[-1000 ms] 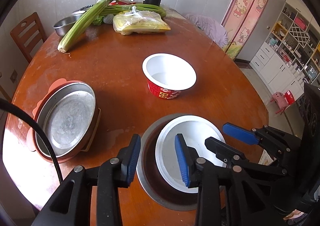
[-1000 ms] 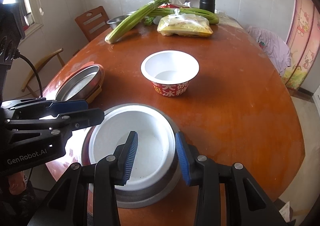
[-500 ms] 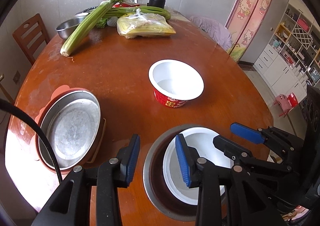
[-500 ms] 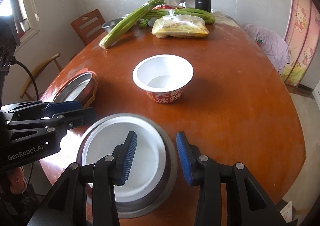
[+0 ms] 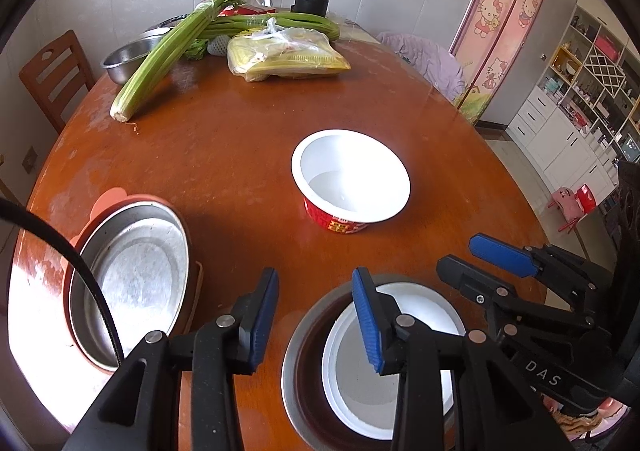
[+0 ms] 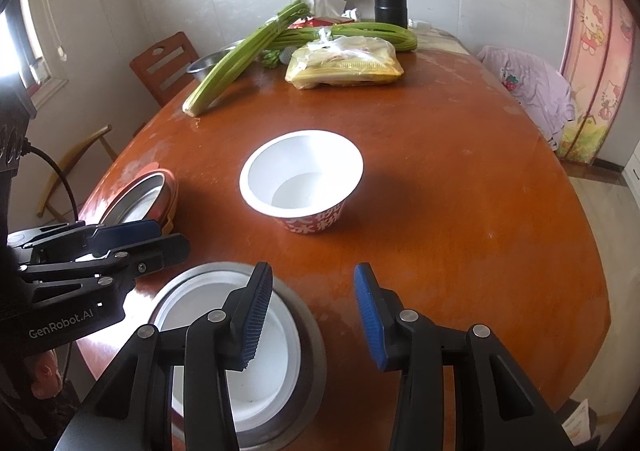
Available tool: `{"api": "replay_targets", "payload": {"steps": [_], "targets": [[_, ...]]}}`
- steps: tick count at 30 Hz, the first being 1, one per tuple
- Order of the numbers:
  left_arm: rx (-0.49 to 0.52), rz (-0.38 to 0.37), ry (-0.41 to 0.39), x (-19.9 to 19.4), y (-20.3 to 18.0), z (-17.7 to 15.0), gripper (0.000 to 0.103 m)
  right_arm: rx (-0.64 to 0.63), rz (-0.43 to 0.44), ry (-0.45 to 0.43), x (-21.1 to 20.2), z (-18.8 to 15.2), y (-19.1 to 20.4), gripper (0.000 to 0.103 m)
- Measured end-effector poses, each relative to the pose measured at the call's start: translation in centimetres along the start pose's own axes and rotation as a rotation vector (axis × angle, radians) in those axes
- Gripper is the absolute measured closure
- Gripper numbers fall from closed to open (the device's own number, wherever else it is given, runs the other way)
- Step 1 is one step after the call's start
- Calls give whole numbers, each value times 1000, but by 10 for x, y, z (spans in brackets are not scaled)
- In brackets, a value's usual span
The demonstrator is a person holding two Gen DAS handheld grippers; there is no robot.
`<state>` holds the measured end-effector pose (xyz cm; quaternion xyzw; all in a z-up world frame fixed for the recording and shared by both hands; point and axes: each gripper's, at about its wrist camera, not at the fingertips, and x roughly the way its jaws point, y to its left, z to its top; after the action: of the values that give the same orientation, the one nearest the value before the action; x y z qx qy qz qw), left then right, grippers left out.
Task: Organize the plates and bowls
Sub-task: 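Withdraw the left gripper from the white bowl rim, then grasp the rim of the second white red-printed bowl with the left gripper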
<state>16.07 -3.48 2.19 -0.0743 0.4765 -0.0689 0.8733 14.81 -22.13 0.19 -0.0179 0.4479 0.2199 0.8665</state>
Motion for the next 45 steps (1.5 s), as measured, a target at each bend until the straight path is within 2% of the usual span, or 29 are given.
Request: {"api": "replay_targets", "payload": {"steps": [15, 24, 45], "targets": [[8, 6, -20, 12, 0, 35, 59, 17, -14, -30, 5, 34, -17, 54], [5, 9, -17, 28, 3, 58, 56, 12, -22, -18, 20, 52, -23, 54], [-39, 17, 83, 81, 12, 77, 54, 14, -12, 91, 82, 71, -37, 54]]}}
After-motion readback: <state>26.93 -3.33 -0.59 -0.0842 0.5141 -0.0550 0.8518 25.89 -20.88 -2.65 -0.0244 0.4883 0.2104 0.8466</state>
